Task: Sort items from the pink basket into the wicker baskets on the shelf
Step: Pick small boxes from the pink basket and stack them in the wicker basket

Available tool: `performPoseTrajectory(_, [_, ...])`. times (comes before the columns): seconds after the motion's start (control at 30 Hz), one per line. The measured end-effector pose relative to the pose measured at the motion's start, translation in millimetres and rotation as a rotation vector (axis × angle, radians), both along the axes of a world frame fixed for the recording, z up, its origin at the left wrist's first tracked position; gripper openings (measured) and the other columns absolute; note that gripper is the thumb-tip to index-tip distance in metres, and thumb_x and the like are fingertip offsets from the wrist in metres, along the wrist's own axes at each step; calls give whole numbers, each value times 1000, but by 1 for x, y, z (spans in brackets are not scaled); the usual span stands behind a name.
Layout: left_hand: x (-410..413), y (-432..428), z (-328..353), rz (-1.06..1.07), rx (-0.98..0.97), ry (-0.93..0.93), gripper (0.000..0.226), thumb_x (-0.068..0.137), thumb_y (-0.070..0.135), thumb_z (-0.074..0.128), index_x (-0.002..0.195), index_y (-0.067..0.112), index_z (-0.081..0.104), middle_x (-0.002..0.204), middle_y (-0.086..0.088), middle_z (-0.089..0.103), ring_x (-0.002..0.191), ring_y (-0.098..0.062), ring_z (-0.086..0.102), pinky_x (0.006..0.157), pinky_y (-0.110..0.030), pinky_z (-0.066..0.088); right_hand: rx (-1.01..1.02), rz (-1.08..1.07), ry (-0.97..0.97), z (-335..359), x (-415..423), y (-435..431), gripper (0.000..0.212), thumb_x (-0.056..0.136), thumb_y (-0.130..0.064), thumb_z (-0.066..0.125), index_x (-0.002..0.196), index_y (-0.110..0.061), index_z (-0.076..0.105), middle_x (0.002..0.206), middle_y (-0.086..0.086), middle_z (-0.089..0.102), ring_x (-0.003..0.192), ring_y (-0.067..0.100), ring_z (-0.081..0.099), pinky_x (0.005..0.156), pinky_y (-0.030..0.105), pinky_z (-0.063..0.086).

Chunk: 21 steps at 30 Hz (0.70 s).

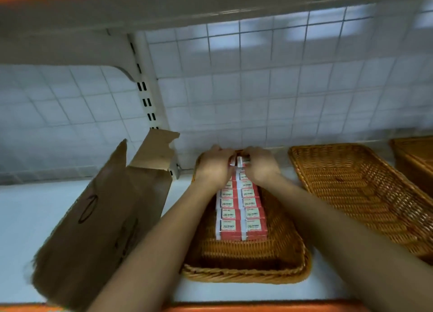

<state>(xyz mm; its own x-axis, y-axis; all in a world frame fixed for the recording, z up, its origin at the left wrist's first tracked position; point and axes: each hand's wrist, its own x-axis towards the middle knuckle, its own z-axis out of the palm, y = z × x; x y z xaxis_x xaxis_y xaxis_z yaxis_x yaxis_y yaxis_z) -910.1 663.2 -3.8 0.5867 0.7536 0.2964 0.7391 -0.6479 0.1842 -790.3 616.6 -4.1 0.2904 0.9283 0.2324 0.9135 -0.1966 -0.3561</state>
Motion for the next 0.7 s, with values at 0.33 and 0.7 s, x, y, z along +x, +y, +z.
performPoseTrajectory(0.33, [-7, 5, -12, -41, 44, -216, 6, 84, 11, 57, 88, 10, 62, 88, -9, 65, 81, -26, 58, 72, -33, 45, -25, 40, -96, -13, 2, 3, 15, 88, -15, 56, 102, -15, 62, 111, 5, 59, 100, 23, 57, 85, 31, 47])
performPoseTrajectory(0.7, [-9, 2, -15, -15, 33, -347, 24, 95, 15, 51, 117, 6, 55, 111, -12, 57, 96, -27, 56, 78, -30, 41, 6, 65, -18, -18, 4, 1, 36, 86, -23, 56, 122, -16, 57, 123, 5, 57, 113, 23, 51, 96, 34, 43])
